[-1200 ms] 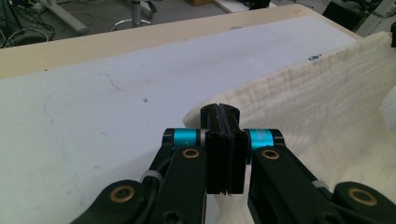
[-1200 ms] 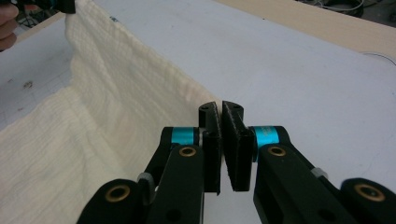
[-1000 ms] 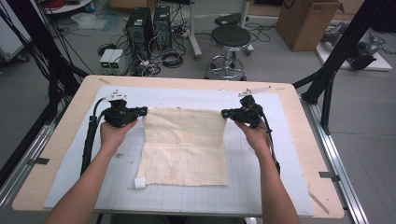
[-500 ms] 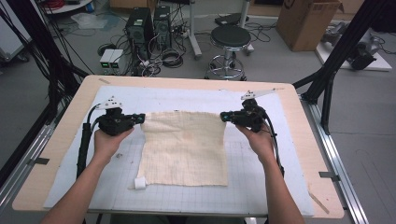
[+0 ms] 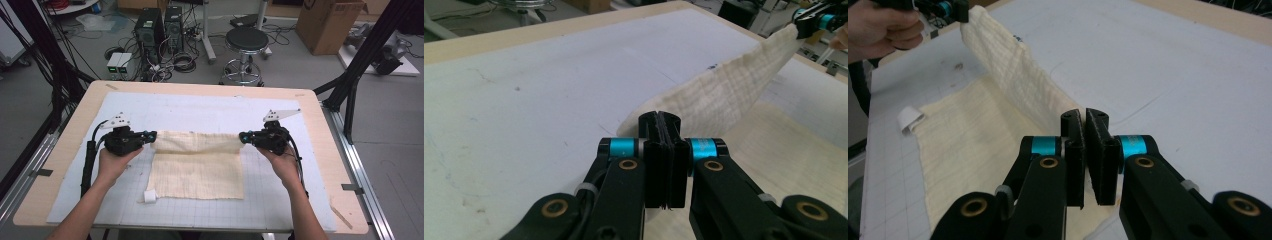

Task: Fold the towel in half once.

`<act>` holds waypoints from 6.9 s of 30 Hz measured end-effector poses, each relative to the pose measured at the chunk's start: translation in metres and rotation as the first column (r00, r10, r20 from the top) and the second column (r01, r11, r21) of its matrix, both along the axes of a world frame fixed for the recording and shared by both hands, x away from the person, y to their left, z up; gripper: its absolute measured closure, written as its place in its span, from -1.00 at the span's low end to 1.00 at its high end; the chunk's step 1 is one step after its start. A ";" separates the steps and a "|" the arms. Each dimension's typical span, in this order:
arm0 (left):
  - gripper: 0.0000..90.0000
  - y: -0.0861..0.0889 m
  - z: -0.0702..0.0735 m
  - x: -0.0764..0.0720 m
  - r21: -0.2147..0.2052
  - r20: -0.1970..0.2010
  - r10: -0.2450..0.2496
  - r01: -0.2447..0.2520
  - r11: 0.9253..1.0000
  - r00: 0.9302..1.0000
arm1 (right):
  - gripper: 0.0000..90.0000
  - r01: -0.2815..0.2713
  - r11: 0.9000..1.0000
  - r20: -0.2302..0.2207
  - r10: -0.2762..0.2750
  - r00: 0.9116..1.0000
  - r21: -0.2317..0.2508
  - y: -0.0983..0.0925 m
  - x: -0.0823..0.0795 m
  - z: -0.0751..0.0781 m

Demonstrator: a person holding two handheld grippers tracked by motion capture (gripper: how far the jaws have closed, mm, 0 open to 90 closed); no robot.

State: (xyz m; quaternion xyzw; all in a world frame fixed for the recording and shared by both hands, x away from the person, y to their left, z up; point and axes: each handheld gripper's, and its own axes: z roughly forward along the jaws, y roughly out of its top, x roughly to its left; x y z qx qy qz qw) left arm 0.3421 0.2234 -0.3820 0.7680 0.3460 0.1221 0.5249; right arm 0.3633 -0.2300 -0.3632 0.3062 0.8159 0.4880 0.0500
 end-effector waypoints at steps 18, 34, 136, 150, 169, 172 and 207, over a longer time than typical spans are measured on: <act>0.97 0.006 -0.024 -0.044 0.059 -0.026 -0.036 0.038 0.998 0.999 | 0.92 -0.051 0.999 -0.010 0.051 0.999 0.000 0.002 -0.046 -0.027; 0.95 0.009 -0.048 -0.070 0.065 -0.063 -0.087 0.091 0.994 0.994 | 0.92 -0.082 0.997 -0.039 0.082 0.996 -0.014 0.004 -0.071 -0.054; 0.39 0.011 -0.040 -0.085 0.016 -0.061 -0.220 0.222 0.975 0.973 | 0.21 -0.131 0.991 -0.037 0.130 0.991 -0.010 -0.003 -0.109 -0.053; 0.42 -0.016 -0.030 -0.065 0.014 -0.035 -0.177 0.178 0.984 0.983 | 0.05 -0.068 0.997 -0.007 0.068 0.998 -0.026 0.017 -0.079 -0.037; 0.92 -0.047 -0.021 -0.024 0.002 -0.040 -0.110 0.110 0.994 0.993 | 0.81 -0.101 0.994 -0.004 0.101 0.995 -0.030 0.061 -0.033 -0.030; 0.94 -0.054 -0.020 -0.019 0.018 -0.044 -0.107 0.108 0.994 0.993 | 0.87 -0.103 0.994 -0.009 0.103 0.995 -0.019 0.068 -0.027 -0.031; 0.99 -0.090 -0.047 0.012 0.110 -0.141 -0.047 0.063 0.992 0.989 | 0.99 -0.119 0.990 -0.103 0.110 0.989 -0.081 0.131 0.008 -0.064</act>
